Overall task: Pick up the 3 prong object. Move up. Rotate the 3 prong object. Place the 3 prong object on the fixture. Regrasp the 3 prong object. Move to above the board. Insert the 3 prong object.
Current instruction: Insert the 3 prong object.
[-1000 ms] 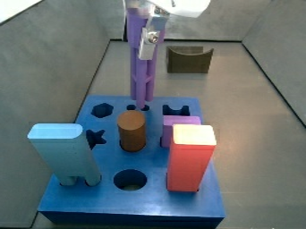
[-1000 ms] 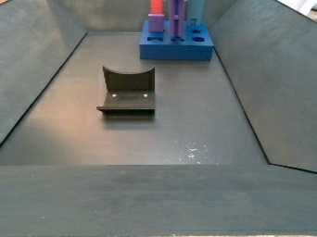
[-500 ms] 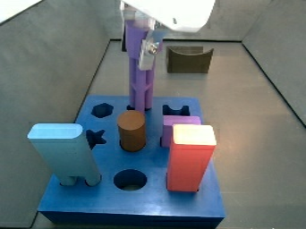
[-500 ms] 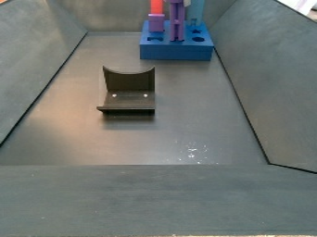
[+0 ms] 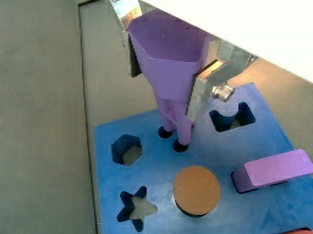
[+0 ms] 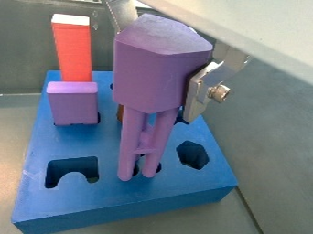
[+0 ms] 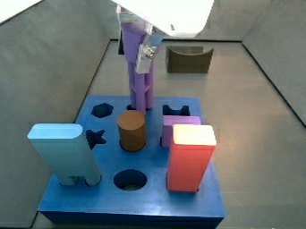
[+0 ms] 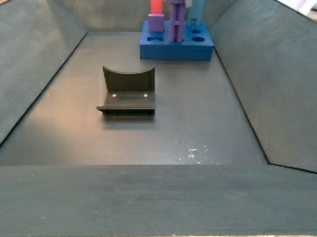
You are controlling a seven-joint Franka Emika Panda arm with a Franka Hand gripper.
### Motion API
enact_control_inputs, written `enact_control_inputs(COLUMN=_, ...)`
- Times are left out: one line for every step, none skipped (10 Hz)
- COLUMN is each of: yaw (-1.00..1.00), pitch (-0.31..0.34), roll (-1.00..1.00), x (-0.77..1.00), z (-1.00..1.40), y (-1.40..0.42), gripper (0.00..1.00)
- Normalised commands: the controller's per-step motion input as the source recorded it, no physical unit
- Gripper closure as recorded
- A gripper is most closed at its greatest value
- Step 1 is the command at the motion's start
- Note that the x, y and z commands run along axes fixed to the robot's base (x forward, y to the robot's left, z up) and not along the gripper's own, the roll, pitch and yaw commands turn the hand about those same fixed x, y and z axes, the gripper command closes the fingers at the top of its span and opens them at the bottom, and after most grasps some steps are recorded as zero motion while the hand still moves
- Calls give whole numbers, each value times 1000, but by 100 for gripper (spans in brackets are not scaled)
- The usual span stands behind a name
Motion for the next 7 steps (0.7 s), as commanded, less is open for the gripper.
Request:
enact_control_inputs(yaw=14, pitch=0, roll=0, x=-97, z=-60, y=-37, gripper=100)
enact_control_inputs(yaw=3, pitch=0, roll=14, x=-117, z=-83, y=-89, gripper=100)
enact_control_inputs(yaw=0, pitch=0, roll=10, x=-137, z=-54, y=-123, gripper=100)
enact_control_inputs(yaw=0, pitch=0, roll=0, x=-111, z=-54, y=-117, gripper=100)
enact_control_inputs(yaw=0, pitch=-21, roll=0, x=-49, z=-69, y=-69, gripper=100)
enact_control_inputs(yaw=29, pitch=-11, roll=16, x=-69, z=-183, y=-74, gripper=100)
enact_control_inputs(yaw=0, pitch=-20, roll=69, x=0, z=-829, y=-129, gripper=100)
